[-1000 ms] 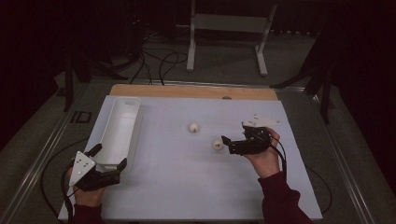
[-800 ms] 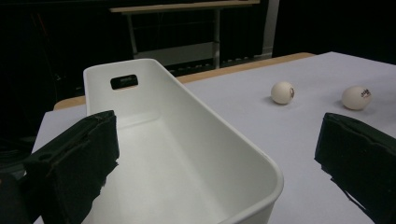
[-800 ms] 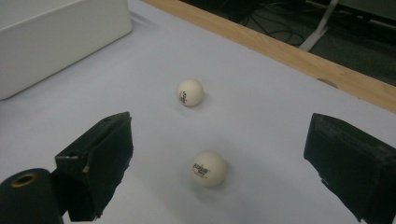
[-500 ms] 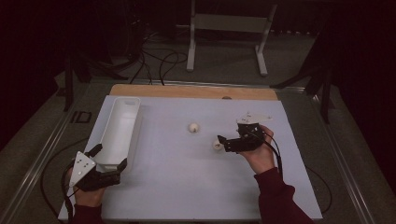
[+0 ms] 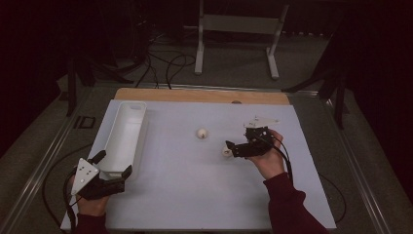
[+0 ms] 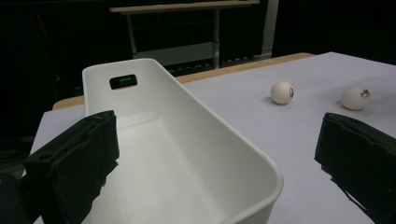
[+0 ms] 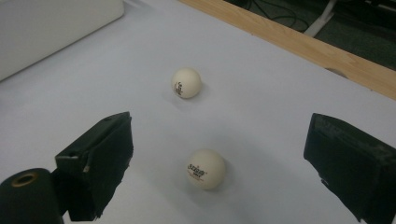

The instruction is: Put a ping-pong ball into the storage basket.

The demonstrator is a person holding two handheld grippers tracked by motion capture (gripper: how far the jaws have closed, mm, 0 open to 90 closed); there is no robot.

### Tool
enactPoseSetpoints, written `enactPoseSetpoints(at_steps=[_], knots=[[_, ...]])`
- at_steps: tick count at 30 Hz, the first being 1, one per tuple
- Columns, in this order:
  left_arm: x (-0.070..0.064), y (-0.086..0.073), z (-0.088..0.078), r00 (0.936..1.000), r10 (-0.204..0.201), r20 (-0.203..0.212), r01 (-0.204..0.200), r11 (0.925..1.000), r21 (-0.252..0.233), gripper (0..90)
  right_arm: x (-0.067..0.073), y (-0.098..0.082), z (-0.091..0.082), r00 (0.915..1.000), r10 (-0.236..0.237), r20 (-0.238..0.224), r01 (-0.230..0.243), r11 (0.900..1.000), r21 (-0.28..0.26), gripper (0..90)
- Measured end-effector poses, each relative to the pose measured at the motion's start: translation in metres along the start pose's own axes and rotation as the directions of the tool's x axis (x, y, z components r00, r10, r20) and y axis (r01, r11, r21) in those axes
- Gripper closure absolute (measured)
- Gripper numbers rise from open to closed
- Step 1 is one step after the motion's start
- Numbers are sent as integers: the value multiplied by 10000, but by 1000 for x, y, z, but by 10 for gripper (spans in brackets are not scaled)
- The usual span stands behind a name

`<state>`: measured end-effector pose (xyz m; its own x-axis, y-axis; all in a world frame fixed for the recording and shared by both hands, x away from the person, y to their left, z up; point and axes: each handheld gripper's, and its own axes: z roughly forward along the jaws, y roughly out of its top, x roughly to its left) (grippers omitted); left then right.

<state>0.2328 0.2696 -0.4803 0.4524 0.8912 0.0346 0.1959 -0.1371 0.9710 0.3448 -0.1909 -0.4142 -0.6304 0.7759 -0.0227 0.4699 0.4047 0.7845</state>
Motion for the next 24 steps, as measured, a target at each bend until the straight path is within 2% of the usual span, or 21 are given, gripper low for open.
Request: enactPoseSetpoints(at_steps=[24], knots=[[0, 0, 0, 10000, -24, 28, 24, 10000, 17, 5, -2, -2, 20, 9998, -180, -59, 184, 9974, 696, 79]])
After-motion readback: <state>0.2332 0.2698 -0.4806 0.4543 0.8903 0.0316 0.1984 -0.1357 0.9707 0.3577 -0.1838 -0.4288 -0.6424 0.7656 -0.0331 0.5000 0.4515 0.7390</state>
